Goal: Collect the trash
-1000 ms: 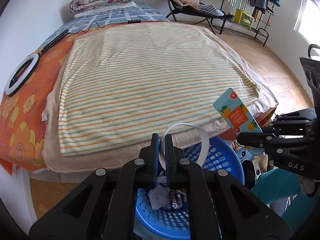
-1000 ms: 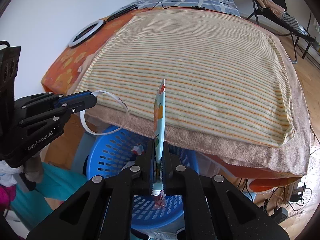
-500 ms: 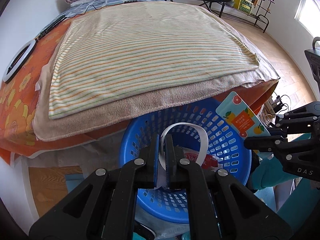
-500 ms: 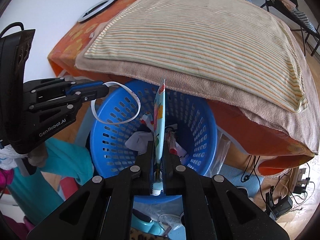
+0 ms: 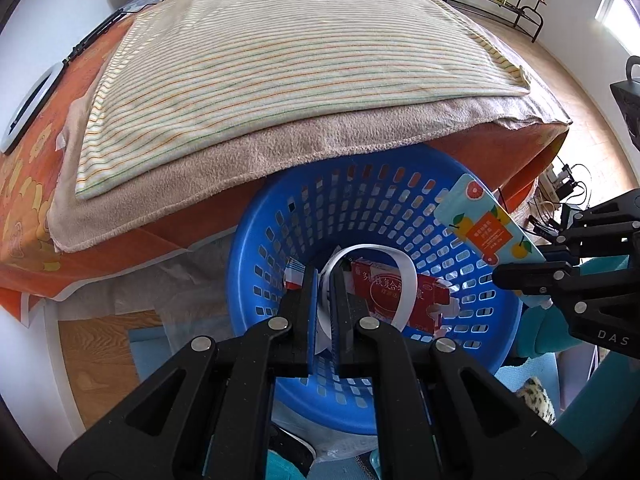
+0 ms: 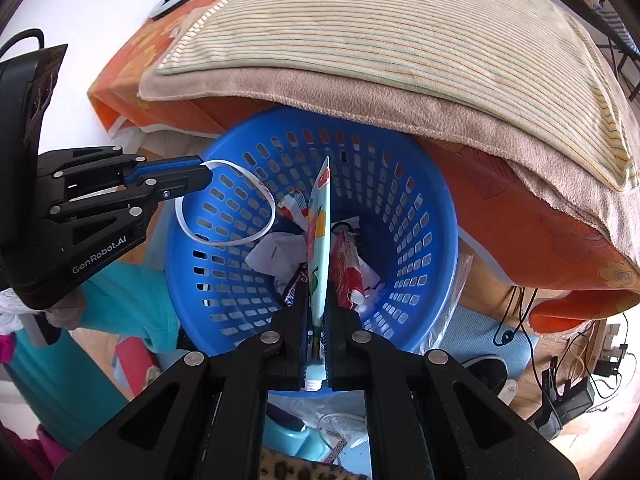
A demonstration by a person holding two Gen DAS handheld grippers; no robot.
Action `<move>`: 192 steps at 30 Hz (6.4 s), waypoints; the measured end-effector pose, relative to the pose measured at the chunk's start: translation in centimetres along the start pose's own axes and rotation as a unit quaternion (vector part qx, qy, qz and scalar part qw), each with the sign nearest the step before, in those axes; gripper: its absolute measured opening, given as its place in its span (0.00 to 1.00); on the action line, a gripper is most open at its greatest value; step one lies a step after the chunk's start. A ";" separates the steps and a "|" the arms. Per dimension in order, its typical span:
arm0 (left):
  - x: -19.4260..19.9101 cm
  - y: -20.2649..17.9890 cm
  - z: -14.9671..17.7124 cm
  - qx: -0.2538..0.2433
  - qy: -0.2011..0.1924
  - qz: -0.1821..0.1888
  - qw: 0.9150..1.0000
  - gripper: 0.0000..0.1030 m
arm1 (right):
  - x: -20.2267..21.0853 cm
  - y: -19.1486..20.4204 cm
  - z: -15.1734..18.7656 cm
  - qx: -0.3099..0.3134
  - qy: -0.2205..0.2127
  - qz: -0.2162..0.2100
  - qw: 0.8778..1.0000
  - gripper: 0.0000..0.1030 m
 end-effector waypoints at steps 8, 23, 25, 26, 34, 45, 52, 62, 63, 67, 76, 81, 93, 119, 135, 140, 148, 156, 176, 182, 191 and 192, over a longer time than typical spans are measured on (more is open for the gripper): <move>-0.6 0.0 0.1 0.002 0.013 -0.005 1.000 0.04 | -0.3 -0.2 0.1 -0.005 0.006 -0.001 1.000 0.05; -0.4 0.6 -0.2 0.002 0.005 -0.024 1.000 0.44 | -0.2 -1.0 0.1 -0.018 0.009 0.010 1.000 0.34; -0.4 0.7 -0.3 0.004 0.004 -0.026 1.000 0.50 | -0.2 -1.1 0.1 -0.020 0.011 0.012 1.000 0.34; -0.3 0.8 -0.3 0.005 0.003 -0.028 1.000 0.53 | -0.3 -1.2 0.1 -0.021 0.011 0.014 1.000 0.34; 0.3 1.4 -0.8 0.021 -0.002 -0.029 0.999 0.58 | 0.2 -1.6 -0.1 -0.022 0.005 0.025 0.999 0.36; 2.0 2.5 -3.3 0.053 -0.018 -0.019 0.998 0.63 | 2.3 -2.0 -1.6 -0.010 -0.030 0.057 0.998 0.37; 3.8 3.0 -6.2 0.056 -0.046 -0.025 0.997 0.64 | 4.2 -2.4 -3.5 -0.004 -0.060 0.066 0.996 0.38; 6.7 3.9 -10.7 0.056 -0.091 -0.036 0.994 0.69 | 7.0 -3.4 -6.7 -0.013 -0.111 0.069 0.991 0.47; 6.9 4.0 -11.2 0.056 -0.095 -0.035 0.993 0.69 | 7.2 -3.6 -7.1 -0.015 -0.117 0.067 0.991 0.47; 7.5 4.0 -13.3 0.053 -0.110 -0.030 0.992 0.69 | 8.2 -4.3 -8.9 -0.021 -0.138 0.064 0.988 0.48; 7.9 4.2 -17.7 0.057 -0.144 -0.018 0.988 0.76 | 9.9 -6.2 -14.0 -0.038 -0.188 0.053 0.980 0.48; 7.3 4.9 -18.9 0.083 -0.147 -0.006 0.986 0.76 | 9.7 -6.9 -15.5 -0.049 -0.202 0.042 0.977 0.58; 7.2 4.4 -20.1 0.075 -0.157 -0.012 0.985 0.77 | 9.5 -8.2 -17.0 -0.073 -0.218 0.035 0.973 0.60; 7.4 5.0 -19.3 0.082 -0.162 -0.024 0.983 0.82 | 10.3 -7.9 -16.9 -0.070 -0.240 0.043 0.967 0.66; 7.3 5.2 -19.1 0.085 -0.159 -0.025 0.983 0.83 | 10.0 -8.2 -16.7 -0.070 -0.237 0.042 0.968 0.66; 7.3 5.2 -19.2 0.086 -0.160 -0.025 0.983 0.83 | 9.9 -8.1 -16.6 -0.069 -0.234 0.042 0.969 0.67; 7.2 5.2 -19.1 0.085 -0.159 -0.025 0.983 0.83 | 10.0 -8.0 -16.6 -0.070 -0.237 0.041 0.968 0.67; 7.2 5.2 -19.1 0.087 -0.160 -0.025 0.983 0.83 | 10.0 -8.1 -16.6 -0.070 -0.238 0.042 0.968 0.67; 8.6 4.5 -19.6 0.082 -0.173 -0.053 0.980 0.83 | 10.4 -8.0 -16.7 -0.072 -0.243 0.044 0.966 0.67; 8.6 4.4 -19.7 0.082 -0.175 -0.055 0.980 0.84 | 10.3 -7.9 -16.8 -0.074 -0.239 0.043 0.967 0.67; 9.0 4.8 -19.8 0.094 -0.181 -0.063 0.977 0.99 | 10.1 -8.0 -16.8 -0.075 -0.239 0.044 0.967 0.67; 9.0 4.9 -19.8 0.095 -0.180 -0.063 0.977 0.99 | 10.1 -8.0 -16.8 -0.075 -0.239 0.044 0.967 0.67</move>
Point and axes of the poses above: each gripper's, at about its wrist camera, not at the fingertips, and x roughly against the way its jaws point, y to its left, z to its underside, the point moved 6 cm from there along -x, roughly the way its jaws point, and after that the axes turned 5 degrees about -y, right-handed, at the moved point
